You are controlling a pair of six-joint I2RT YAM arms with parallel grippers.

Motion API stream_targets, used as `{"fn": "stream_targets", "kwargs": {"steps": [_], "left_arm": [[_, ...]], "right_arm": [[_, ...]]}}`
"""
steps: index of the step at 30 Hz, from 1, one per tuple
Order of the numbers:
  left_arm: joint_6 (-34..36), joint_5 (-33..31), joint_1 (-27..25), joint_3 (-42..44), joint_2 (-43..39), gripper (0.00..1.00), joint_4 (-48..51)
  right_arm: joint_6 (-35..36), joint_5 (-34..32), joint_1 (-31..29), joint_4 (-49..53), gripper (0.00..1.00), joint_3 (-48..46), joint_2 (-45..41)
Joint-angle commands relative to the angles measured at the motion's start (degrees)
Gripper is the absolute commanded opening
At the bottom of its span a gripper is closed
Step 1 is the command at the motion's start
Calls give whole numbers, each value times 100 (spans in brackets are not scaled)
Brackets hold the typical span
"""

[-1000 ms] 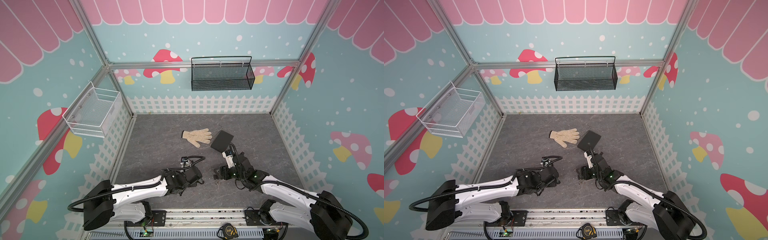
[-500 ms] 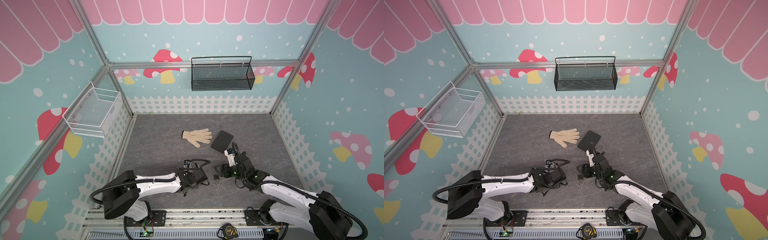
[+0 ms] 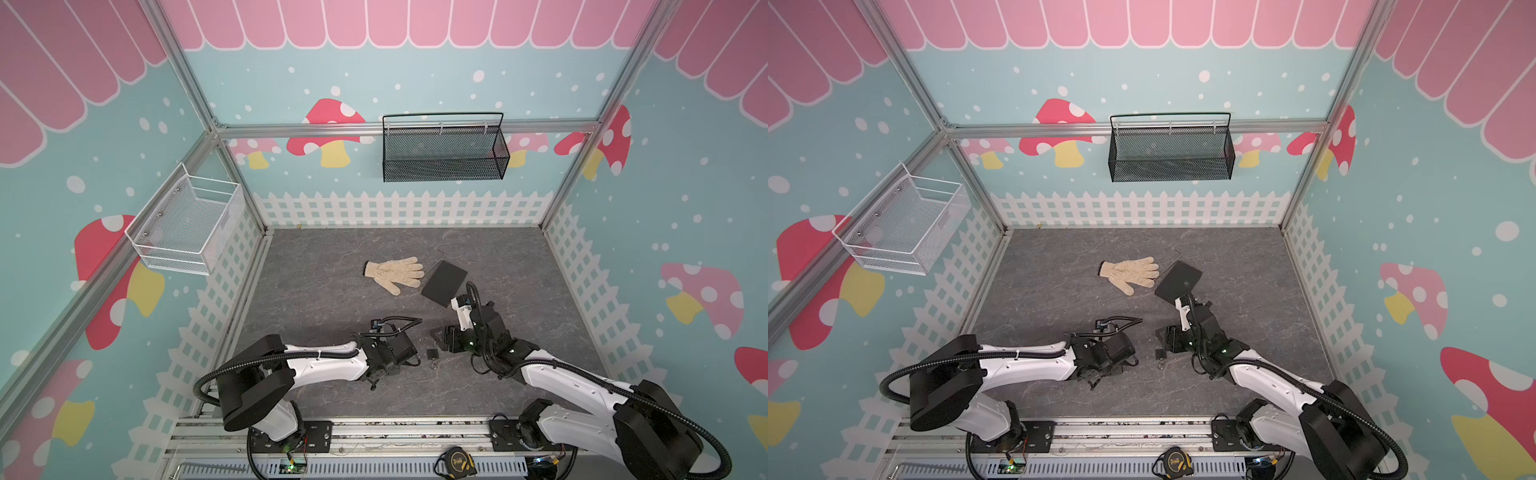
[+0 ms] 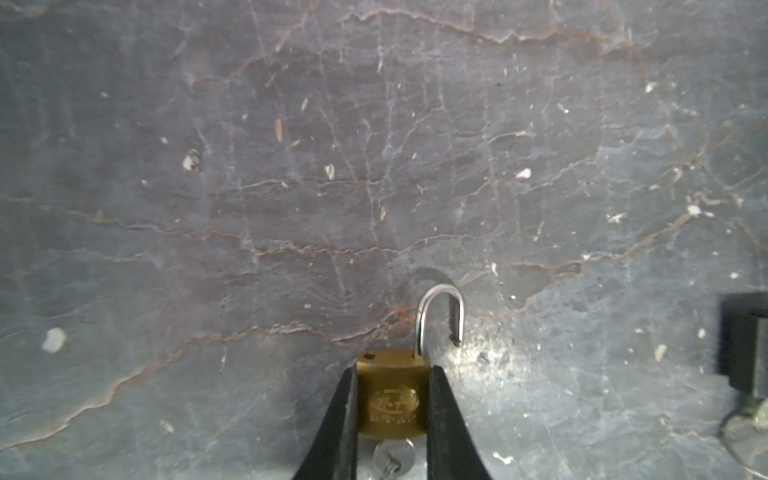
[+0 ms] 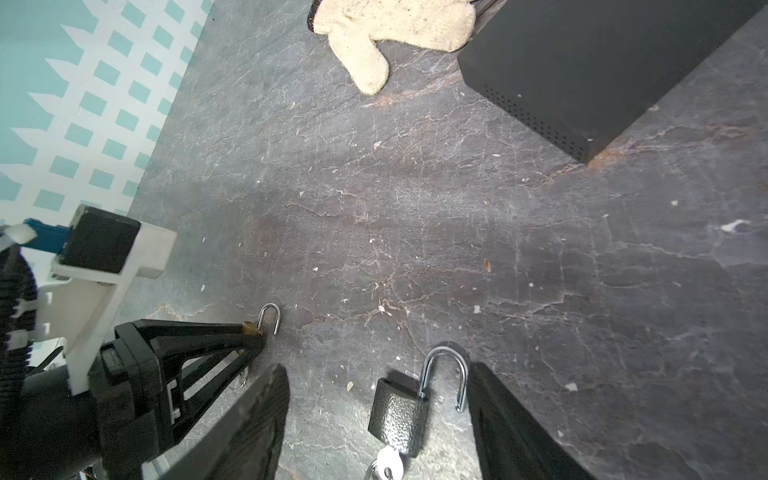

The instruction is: Unlock with the key

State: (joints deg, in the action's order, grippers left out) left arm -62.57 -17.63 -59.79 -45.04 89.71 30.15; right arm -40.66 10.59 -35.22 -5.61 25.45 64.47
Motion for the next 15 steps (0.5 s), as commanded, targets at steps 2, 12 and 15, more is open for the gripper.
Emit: {"fn": "stream_targets", "kwargs": {"steps": [2,12,15], "left_arm": [[-3,137,29,46,67,18,-62],[-20,56,65,105,-338,41,79],[28,-32,131,118,-681,48,206]], "right_arm": [[-26,63,66,-63,71,-27,44],[3,73,140,-24,71,-11,-61],[48,-61,187,35,71,9,-201]]}}
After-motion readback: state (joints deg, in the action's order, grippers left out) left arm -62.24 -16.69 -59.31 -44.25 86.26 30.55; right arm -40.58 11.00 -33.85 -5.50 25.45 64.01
